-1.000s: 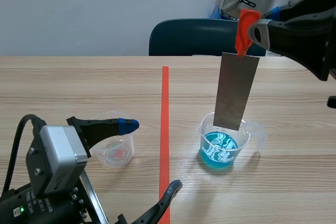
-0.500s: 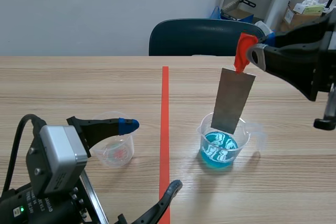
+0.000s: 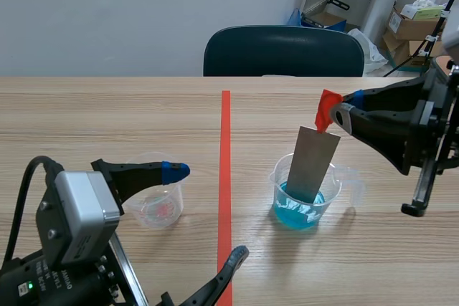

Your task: Do the redox reaction experiment

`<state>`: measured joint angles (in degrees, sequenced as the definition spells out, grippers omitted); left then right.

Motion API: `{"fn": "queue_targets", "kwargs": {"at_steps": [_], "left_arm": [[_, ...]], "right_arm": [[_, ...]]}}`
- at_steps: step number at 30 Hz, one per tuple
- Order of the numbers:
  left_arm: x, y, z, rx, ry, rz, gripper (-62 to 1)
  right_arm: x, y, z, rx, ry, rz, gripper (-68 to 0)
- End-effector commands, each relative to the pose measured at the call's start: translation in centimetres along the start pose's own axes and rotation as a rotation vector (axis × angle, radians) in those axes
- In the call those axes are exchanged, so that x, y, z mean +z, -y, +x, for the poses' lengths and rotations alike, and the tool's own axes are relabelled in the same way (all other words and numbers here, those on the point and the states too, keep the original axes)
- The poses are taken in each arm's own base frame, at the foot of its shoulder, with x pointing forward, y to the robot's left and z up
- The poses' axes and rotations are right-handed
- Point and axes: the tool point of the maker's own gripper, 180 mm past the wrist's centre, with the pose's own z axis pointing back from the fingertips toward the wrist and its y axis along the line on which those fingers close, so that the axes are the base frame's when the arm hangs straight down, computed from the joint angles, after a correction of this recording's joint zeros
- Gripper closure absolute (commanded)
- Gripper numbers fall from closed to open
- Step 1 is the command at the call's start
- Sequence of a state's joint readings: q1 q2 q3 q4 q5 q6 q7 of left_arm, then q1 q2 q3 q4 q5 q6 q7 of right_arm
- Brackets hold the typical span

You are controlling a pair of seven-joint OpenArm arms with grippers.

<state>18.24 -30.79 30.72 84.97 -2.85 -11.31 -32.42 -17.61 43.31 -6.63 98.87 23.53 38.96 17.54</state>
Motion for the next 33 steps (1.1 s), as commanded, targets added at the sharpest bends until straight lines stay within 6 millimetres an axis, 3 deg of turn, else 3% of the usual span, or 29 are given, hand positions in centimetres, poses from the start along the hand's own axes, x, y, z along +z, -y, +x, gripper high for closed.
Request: {"fn": "queue_targets", "kwargs": {"at_steps": [1,12,33], "left_arm": [[-0.2,-0.2,0.8,0.003,0.031,0.009,-62.3],[-0.2,-0.2,0.8,0.003,0.031,0.009,-62.3],[-0.2,-0.2,0.8,0.003,0.031,0.009,-62.3]], "right_arm": [[-0.2,0.6,0.7,0.020,0.037,-0.011,-0.6],[-0.5,0.8,-2.0,0.068,0.015,-0.012,-0.6],[-0.3,0.9,-2.7,0.063,0.003,-0.017,-0.6]]}}
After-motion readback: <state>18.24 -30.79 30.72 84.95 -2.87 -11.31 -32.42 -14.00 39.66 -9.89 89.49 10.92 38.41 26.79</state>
